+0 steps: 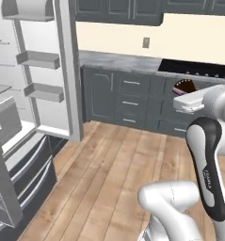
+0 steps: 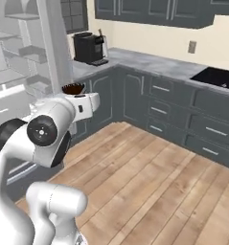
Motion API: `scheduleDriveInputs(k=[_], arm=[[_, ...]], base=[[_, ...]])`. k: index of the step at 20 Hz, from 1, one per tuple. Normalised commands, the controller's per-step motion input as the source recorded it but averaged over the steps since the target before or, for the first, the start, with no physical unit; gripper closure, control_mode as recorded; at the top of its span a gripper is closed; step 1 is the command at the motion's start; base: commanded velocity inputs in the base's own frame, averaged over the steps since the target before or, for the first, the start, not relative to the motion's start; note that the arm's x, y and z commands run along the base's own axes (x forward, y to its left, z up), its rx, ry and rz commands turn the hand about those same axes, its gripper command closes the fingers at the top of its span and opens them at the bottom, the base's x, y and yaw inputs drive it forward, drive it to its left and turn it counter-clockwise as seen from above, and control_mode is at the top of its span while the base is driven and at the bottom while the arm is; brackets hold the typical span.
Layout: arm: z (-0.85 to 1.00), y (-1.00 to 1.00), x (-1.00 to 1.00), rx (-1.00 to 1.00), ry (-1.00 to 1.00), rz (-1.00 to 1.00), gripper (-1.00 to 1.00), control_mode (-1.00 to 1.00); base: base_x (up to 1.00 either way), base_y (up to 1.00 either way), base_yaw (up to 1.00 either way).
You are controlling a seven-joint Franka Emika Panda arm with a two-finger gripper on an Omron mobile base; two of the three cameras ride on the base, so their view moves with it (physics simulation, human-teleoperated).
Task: Take the cake and cupcake from the fridge and place them on the empty tray on the dining counter.
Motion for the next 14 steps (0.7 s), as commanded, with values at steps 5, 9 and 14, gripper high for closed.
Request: scheduleDriveInputs(k=[5,9,14], arm=[[0.00,0.00,0.00,0.00,0.00,0.00,1.00,1.00],[0.00,0.00,0.00,0.00,0.00,0.00,1.00,1.00],[0.00,0.00,0.00,0.00,0.00,0.00,1.00,1.00]], base=[[-0.45,0.03,-0.53],[-0.48,0.02,-0.54],[-0.50,0.01,-0.53]])
